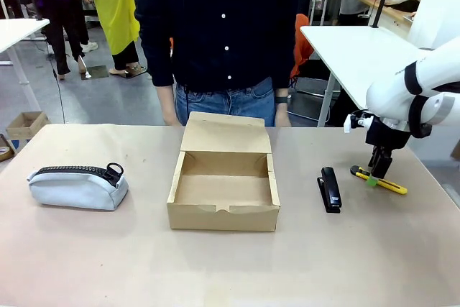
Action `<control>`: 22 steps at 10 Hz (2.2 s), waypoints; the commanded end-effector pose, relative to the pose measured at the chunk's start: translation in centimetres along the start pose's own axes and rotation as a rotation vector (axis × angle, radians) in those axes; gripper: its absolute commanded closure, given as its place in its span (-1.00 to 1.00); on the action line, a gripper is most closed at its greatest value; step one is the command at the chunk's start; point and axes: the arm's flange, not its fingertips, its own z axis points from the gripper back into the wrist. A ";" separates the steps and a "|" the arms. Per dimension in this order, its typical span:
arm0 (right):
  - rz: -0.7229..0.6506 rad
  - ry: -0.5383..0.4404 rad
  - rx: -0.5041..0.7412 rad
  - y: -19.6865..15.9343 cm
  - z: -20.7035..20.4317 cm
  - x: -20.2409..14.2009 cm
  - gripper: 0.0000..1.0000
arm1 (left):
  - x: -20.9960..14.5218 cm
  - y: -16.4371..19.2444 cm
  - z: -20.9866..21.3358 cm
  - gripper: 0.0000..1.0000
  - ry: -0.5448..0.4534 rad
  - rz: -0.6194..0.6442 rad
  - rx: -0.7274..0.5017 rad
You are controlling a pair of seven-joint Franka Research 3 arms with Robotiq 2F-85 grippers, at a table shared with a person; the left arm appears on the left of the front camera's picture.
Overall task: Pack the item into the box.
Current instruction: Pick up the item indicated by the person and place it inside the Mailer Box.
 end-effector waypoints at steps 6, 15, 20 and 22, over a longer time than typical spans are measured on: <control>0.036 0.058 0.037 -0.8 -0.2 0.6 0.67 | -0.1 -0.1 0.0 -1.00 -0.006 -0.021 -0.017; -0.006 0.025 0.044 0.7 2.6 0.5 1.00 | -0.1 -0.1 0.0 -1.00 -0.006 -0.021 -0.017; -0.127 -0.126 0.197 6.2 12.0 1.1 1.00 | -0.1 -0.1 0.0 -1.00 -0.006 -0.021 -0.017; -0.241 -0.198 0.184 4.8 11.4 -0.7 1.00 | -0.1 -0.1 0.0 -1.00 -0.006 -0.021 -0.017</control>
